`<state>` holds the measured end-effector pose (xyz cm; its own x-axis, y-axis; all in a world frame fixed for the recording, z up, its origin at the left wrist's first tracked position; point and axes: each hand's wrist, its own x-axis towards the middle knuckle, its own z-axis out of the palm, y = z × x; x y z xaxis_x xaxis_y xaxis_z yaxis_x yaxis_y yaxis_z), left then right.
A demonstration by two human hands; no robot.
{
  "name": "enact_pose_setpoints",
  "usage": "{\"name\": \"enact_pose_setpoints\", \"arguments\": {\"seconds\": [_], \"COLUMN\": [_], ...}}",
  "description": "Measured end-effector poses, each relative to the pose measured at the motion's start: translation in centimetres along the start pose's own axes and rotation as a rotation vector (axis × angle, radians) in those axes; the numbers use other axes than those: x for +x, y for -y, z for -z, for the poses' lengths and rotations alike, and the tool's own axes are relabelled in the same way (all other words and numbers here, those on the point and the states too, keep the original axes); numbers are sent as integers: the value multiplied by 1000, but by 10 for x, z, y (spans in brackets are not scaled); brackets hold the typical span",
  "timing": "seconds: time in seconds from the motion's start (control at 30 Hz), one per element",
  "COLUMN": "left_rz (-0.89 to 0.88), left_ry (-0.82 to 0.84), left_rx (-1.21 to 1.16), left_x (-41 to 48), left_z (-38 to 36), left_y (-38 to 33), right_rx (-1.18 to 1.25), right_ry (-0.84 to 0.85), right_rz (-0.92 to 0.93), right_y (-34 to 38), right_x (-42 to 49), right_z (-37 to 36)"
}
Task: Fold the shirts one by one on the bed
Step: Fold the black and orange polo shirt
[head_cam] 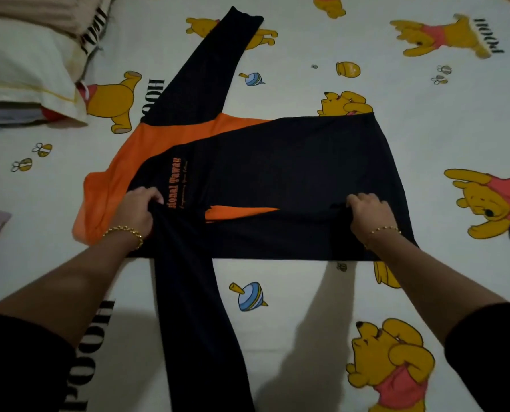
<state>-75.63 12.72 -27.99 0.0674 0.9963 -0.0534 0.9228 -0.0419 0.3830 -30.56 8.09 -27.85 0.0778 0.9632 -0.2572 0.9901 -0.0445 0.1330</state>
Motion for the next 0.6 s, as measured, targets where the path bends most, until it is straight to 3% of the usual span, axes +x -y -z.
{"name": "enact_pose_setpoints", "arguments": {"seconds": [0.13, 0.33, 0.47, 0.6], "left_rz": [32, 218, 164, 80], "left_ry": [-41, -40, 13, 24], "left_rx": [-15, 7, 44, 72], "left_x": [18, 14, 7, 8], "left_z": [-6, -15, -14, -11], "left_y": [0, 14, 17, 26], "right_rx": [16, 99, 92, 166], "right_ry": [-92, -166, -241, -198], "right_rz": [-52, -88, -40, 51], "right_y": [1, 9, 35, 96], "right_x": [22, 34, 36, 29], "right_z": [-2, -17, -19, -9]}}
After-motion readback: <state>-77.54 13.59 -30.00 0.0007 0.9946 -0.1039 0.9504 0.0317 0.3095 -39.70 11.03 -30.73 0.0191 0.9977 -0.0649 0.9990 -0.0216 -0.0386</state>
